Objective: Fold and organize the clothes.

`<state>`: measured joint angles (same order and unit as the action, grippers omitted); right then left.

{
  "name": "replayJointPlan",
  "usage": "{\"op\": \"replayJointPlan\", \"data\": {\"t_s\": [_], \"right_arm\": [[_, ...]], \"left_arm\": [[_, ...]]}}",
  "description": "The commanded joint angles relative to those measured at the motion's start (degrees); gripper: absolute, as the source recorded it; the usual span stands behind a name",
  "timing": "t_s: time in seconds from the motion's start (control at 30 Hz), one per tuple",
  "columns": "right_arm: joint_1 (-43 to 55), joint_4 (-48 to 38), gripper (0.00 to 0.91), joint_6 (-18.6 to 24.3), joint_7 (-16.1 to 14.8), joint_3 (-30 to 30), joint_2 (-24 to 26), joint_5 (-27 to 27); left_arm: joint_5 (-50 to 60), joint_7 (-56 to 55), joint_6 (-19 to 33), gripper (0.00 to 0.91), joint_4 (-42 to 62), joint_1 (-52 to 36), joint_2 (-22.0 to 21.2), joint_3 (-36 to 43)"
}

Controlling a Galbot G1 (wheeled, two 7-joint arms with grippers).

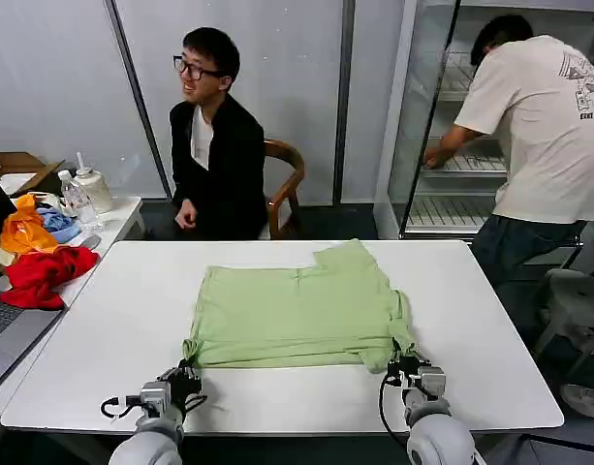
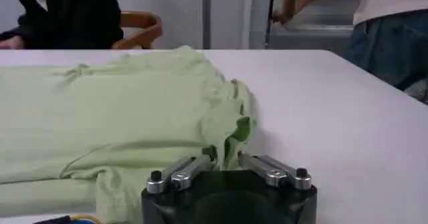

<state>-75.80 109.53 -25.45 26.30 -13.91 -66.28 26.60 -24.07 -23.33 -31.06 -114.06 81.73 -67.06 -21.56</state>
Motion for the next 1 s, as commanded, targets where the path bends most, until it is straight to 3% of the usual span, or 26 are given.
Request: {"op": "replayJointPlan", "data": {"t_s": [0.03, 0.4, 1.0], "right_arm": [[-8.52, 2.92, 0.0, -0.61, 0.91, 0.33, -0.22, -1.1], [-14.86, 3.91, 0.0, 0.81, 2.37, 2.2, 0.04, -3.19], [-16.67, 5.08, 0.0, 1.26, 5.19, 4.78, -0.21, -4.7]], "left_arm": [[0.01, -1.43, -0.62, 0.02, -6.17, 8.49, 1.2, -0.67], [-2.44, -6.57, -0.59, 0.02, -9.52, 13.62, 1.49, -0.51], [-2.03, -9.03, -1.16, 0.02, -13.98, 21.61, 2.16, -2.03]]}}
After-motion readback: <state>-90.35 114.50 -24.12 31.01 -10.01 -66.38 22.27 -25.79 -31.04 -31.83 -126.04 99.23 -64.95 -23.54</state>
